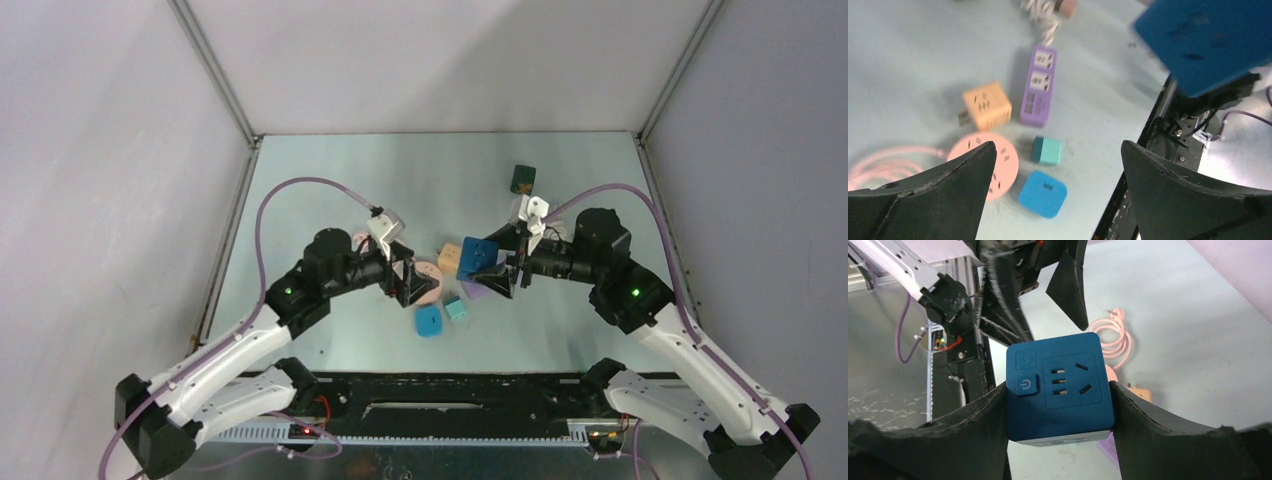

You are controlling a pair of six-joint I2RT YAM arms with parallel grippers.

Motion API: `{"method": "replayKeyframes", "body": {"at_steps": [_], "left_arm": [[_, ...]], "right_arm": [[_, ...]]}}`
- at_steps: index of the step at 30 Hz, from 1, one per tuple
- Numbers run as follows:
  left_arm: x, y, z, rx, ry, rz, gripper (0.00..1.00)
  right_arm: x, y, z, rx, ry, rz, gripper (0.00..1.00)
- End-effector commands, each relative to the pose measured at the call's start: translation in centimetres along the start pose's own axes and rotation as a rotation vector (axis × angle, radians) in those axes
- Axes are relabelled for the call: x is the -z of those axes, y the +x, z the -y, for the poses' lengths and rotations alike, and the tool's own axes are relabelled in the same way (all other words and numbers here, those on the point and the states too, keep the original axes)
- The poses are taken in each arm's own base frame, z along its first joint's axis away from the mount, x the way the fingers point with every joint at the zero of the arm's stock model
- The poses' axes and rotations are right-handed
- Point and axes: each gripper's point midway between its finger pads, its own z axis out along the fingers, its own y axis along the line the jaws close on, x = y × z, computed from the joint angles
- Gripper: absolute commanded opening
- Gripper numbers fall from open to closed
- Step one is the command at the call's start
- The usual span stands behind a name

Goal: Insert the plug
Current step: Move the socket to the center of the board.

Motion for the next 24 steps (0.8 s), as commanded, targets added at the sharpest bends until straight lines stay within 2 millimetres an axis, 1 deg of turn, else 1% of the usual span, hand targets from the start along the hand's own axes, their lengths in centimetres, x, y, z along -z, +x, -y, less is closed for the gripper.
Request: {"method": "replayKeyframes", "body": {"at_steps": [1,2,4,6,9,11,13,16,21,24], "left_arm": [[-0.2,4.9,-3.7,0.262,-0.148,-0.153,0.98],[-0.1,6.0,-4.5,0.302,-0.181,-0.191,0.97],[0.0,7.4,-5.7,0.354,-0.225,-0.238,0.96],[0.1,8.1,-7.0,0.383,-0.280,-0.256,0.97],[-0.2,9.1,-8.7,0.460,-0.317,-0.280,0.97],[-0.6,10.5,-9.8,0.526,-0.340,-0.330,0.93],[-1.1,11.5,-10.4,0.568,-0.343,-0.378,0.91],[-2.6,12.1,-10.9,0.607,-0.328,-0.398,0.90],[-4.2,12.7,-13.4,0.657,-0.383,-0.374,0.91],[-4.9,13.2,-14.5,0.668,-0.401,-0.378,0.89]], "right_arm": [[0.6,0.2,1.1,0.053,0.073,0.009,0.00],[0.7,0.3,1.1,0.053,0.079,0.011,0.00],[0.8,0.5,1.3,0.054,0.093,0.009,0.00],[0.9,0.8,1.4,0.049,0.100,-0.001,0.00],[1.0,1.1,1.5,0.046,0.105,-0.011,0.00],[1.0,1.1,1.5,0.046,0.108,-0.013,0.00],[1.2,1.1,1.6,0.044,0.116,-0.014,0.00],[1.3,1.2,1.6,0.045,0.122,-0.017,0.00],[1.6,1.4,1.5,0.040,0.122,-0.024,0.00],[1.7,1.5,1.4,0.034,0.122,-0.029,0.00]]}}
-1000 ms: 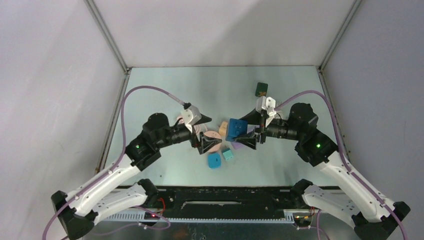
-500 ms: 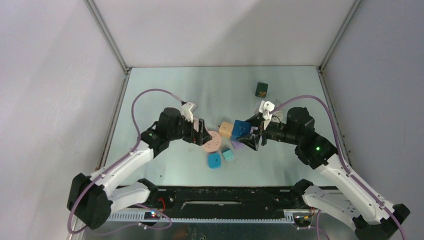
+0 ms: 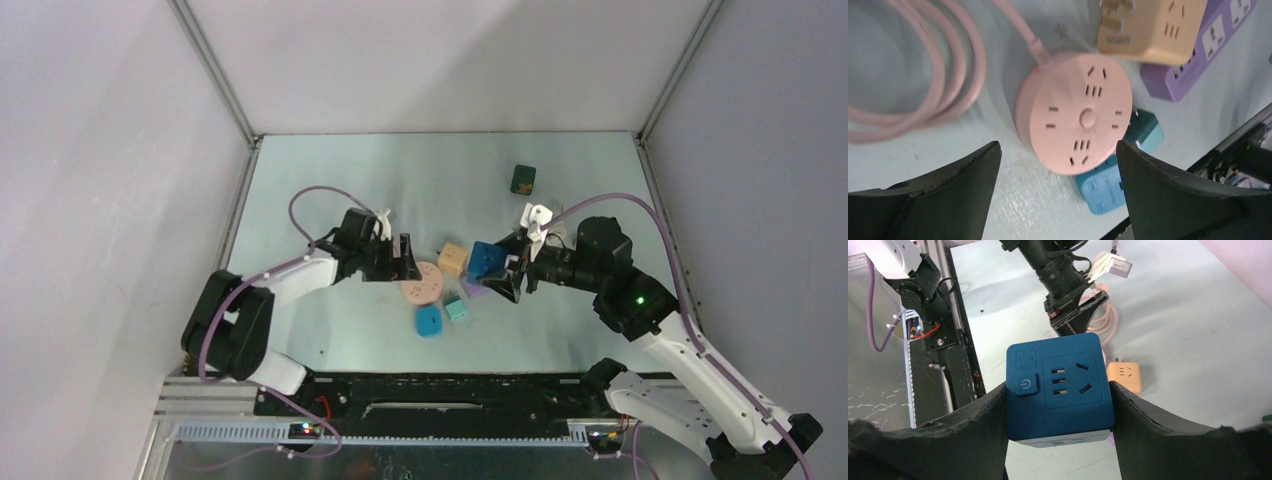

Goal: Insert the plug
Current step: Move the socket to the center of the board.

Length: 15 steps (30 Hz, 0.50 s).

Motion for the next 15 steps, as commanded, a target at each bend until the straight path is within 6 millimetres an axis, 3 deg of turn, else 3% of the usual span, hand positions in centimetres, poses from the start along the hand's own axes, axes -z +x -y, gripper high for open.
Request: {"method": "replayKeyframes", "body": {"at_steps": [1,7,15], "left_arm": [[-0.8,-4.5,1.4,0.009,0.040,0.098,0.88],[-3.0,-4.1,0.3,0.002,0.030,0.051,0.78],[-4.5,-5.7,-0.2,0.081,-0.021,0.059,0.57]], "right_arm": [[0.6,-1.4,0.2,0.035,0.022,0.044,0.00],[0.8,-1.1,0.1,0.031,0.026,0.034,0.00],[0.8,-0.9,-0.1,0.027,0.015,0.028,0.00]]}}
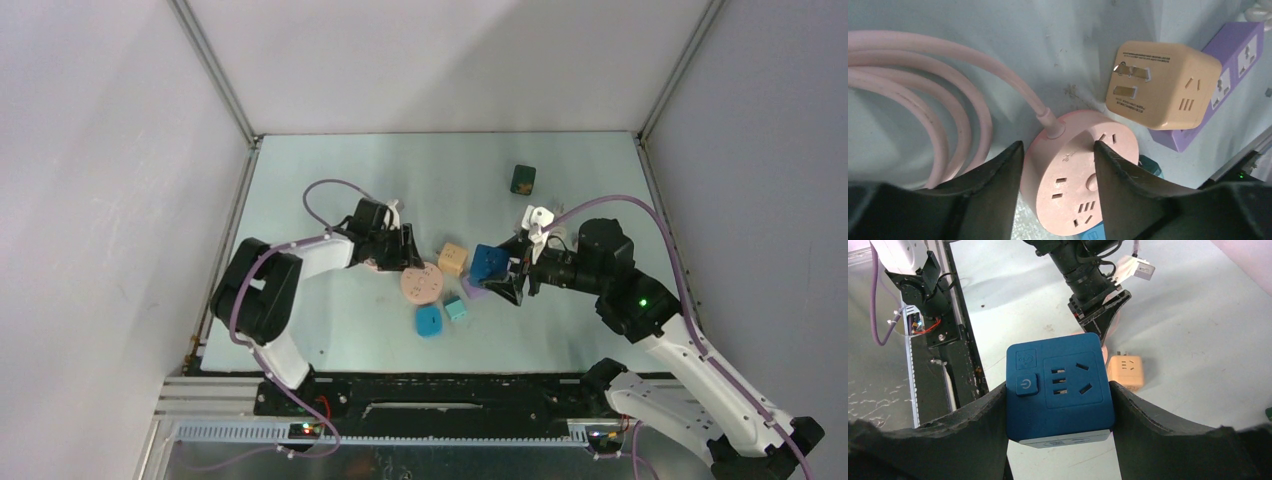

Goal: Insert the plug
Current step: Move the socket to the center of the board.

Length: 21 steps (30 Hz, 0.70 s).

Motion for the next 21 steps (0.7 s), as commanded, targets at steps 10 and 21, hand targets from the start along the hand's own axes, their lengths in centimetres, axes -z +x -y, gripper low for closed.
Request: {"method": "replayKeyframes", "body": {"at_steps": [10,21], "left_arm": [[-0.6,-2.7,-1.1,0.260,-0.112,0.129,0.33],[2.4,0.8,0.9,0.370,-0.092,0.185,0.37]], "right_arm": [[0.4,-1.2,0.0,0.035,0.007,0.045,0.00],[0.3,-0.6,0.1,0.028,0.013,0.050,0.00]]}}
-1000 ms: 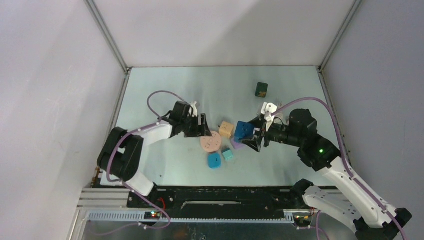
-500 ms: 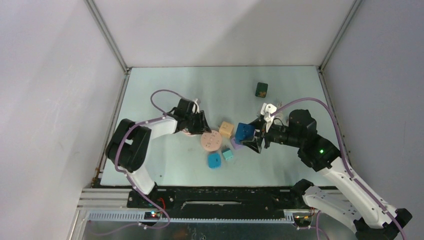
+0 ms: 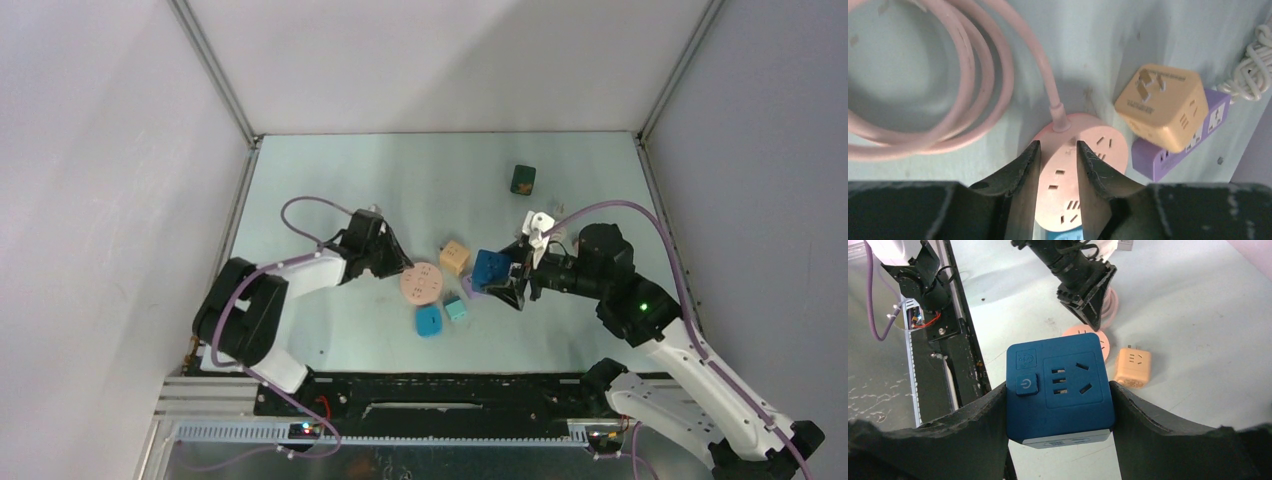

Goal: Insert the plug
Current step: Move the socket to the center of the board.

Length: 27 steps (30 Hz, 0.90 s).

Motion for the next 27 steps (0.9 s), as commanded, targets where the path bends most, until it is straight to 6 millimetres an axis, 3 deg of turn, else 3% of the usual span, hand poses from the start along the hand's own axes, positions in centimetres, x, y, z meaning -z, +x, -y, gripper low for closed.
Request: {"method": "replayKeyframes", "body": {"at_steps": [1,10,14,18,22,27], "left_arm": [[2.1,1.9,1.5,0.085,0.025,0.032,0.38],[2.9,4.8,3.5,0.296,0.112,0.034,0.46],[3.7,3.6,4.5,0.269,0.143,0.081,0.51],[7.2,0.3,6.2,0.000,0.167,0.212,0.58],[12.2,-2.1,8.5,-0.250,0.250,0.343,0.66],[17.2,-2.0,9.9,-0.543,0.416,0.431,0.70]], "right_arm": [[0.0,-1.6,0.3,0.035,0.011,0.065,0.00],[-0.4,-1.7,0.2,0.029,-0.003,0.078,0.00],[-0.5,-1.9,0.2,0.030,-0.011,0.087,0.00],[-0.8,-1.8,0.1,0.027,-0.023,0.085,0.00],[-1.5,-1.5,0.2,0.007,-0.038,0.075,0.00],[-3.2,-1.5,0.3,-0.028,-0.074,0.075,0.00]]}}
